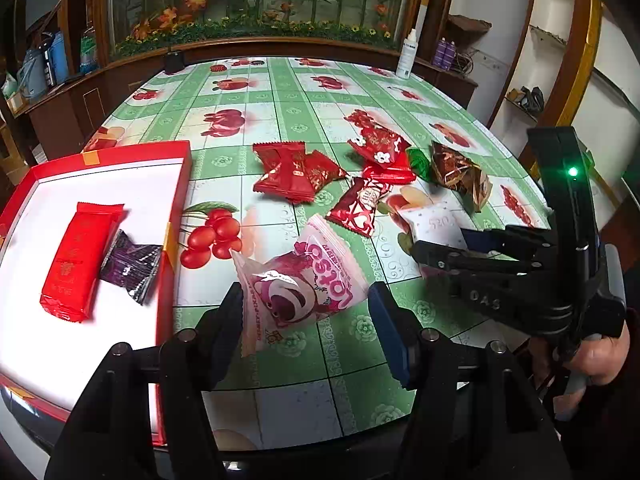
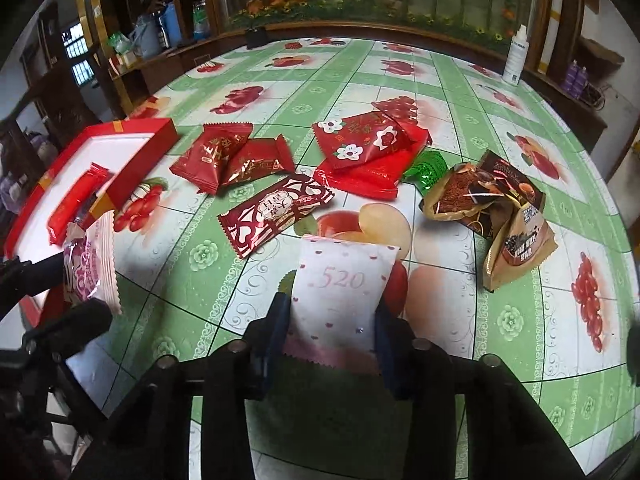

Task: Organize snacks
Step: 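Carry both packets into the white tray and open both grippers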

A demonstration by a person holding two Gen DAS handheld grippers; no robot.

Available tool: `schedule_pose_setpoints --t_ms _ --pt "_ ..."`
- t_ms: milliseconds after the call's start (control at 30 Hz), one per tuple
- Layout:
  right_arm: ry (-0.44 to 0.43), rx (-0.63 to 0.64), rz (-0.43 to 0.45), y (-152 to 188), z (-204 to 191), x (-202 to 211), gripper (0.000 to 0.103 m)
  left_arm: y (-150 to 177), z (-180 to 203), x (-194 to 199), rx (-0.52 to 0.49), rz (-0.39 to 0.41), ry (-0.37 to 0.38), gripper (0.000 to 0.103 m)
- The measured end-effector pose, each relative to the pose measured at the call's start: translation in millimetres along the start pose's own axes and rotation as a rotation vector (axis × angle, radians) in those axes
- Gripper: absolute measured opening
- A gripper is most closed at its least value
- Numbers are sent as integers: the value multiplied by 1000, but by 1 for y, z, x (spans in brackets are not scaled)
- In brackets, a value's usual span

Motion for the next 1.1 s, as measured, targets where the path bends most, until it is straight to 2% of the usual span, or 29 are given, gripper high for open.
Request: schedule_pose_setpoints --t_ms 267,467,800,1100 --pt "-180 -30 -1 -3 11 10 21 -3 -15 17 33 49 -19 61" --pt "-225 -13 8 -7 0 16 13 -5 -31 32 72 90 -49 61" --pt "-277 30 50 -24 -24 28 11 -2 -66 42 155 128 -105 61" --pt "-407 102 117 -60 -79 45 11 3 -96 49 212 151 -165 61"
Point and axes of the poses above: each gripper's, at about its wrist camera, not at the fingertips, and x roughly against the way its jaws point, z to its right, y to its underside, the point moved 1 cm from there along -x, roughly the way its jaws point, and after that the axes turned 11 degrees about -z, right-handed, at the moved point
